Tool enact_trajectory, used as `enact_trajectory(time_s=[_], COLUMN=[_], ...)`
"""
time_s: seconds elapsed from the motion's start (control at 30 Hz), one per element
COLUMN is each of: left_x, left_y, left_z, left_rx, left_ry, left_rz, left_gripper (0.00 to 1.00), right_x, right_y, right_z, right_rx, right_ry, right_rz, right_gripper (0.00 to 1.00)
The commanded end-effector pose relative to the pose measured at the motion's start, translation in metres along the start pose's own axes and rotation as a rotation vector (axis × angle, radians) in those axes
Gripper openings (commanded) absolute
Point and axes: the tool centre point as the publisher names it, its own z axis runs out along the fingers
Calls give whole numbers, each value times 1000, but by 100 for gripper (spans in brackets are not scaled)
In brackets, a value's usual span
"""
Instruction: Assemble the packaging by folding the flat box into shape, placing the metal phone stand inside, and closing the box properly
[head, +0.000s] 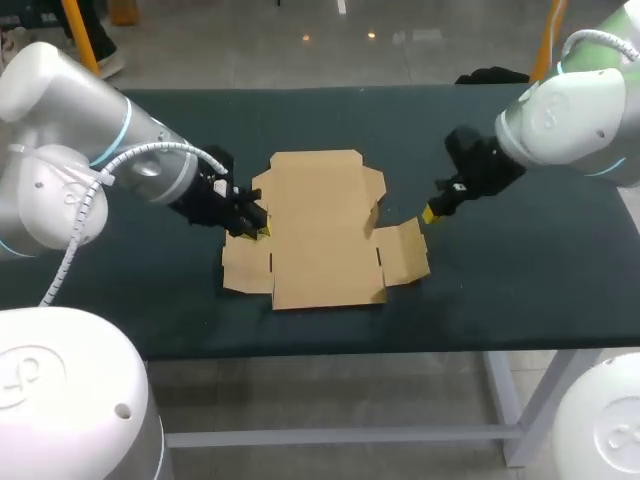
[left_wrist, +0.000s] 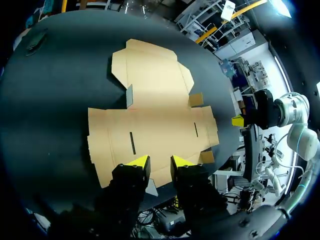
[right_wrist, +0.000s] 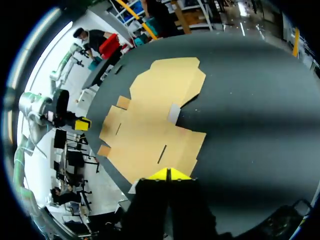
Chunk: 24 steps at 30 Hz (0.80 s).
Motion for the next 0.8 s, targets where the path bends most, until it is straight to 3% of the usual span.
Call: enact_trajectory(time_s=[0.03,0.2,0.23,0.27,0.3,0.37,0.5,0.57,0.6,0.8], left_x=[-12,-23,-24,-26,-28,-31,-37,-40,-42,-49], left_y=[-9,-18,-20,-22,-24,-28,-36,-41,-43,-55], left_z=[0,-8,-9,-12,-14,-17,-21,-22,-23,-26], left_rx=[-16,-16,-15,-14,-13,-11,-9,-10,-13,-5], left_ry=[39,66,70,75,77,81,93,103,109,118], left_rz=[2,4,5,7,8,11,17,21,26,22], left_gripper=[40,48,56,73,77,99,100,100,100,100], right_x=[-8,-11,-11,-12,-12,-13,-15,-19,-20,-27], right_y=[10,17,18,22,24,29,38,42,44,56], right_z=[0,-2,-2,-3,-3,-3,-2,-1,0,5], right_rx=[25,19,17,14,13,9,5,7,2,-11], right_ry=[334,350,349,350,350,350,363,384,385,399], right_rz=[4,-11,-11,-11,-11,-13,-11,-3,5,112], right_gripper=[5,24,26,29,31,39,56,89,100,100])
